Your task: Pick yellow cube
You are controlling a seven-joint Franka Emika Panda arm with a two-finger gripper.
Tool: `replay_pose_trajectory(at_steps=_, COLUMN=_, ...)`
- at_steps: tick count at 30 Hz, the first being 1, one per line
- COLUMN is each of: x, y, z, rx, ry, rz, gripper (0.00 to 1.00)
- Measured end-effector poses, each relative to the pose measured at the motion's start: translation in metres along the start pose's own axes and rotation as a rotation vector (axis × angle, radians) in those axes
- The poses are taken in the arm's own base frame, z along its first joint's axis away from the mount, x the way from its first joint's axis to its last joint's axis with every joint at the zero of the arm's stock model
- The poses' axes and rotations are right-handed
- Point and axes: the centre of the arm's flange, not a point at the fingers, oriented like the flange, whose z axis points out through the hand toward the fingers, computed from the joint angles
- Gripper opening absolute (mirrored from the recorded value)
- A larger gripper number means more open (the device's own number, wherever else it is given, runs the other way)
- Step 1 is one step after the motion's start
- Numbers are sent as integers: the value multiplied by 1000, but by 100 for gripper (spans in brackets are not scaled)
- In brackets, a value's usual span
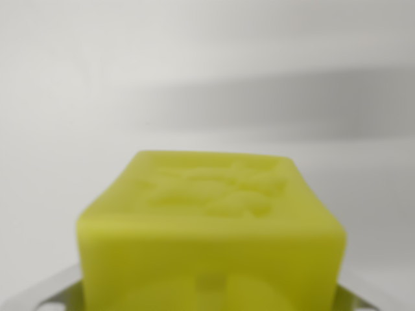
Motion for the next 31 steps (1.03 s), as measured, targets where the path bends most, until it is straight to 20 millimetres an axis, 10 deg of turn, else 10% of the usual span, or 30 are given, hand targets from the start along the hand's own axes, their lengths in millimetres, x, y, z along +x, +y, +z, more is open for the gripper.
replay_pose_trajectory(at_steps=31, x=0, y=0, z=-55, rx=0, ry=0, rz=0, gripper=0)
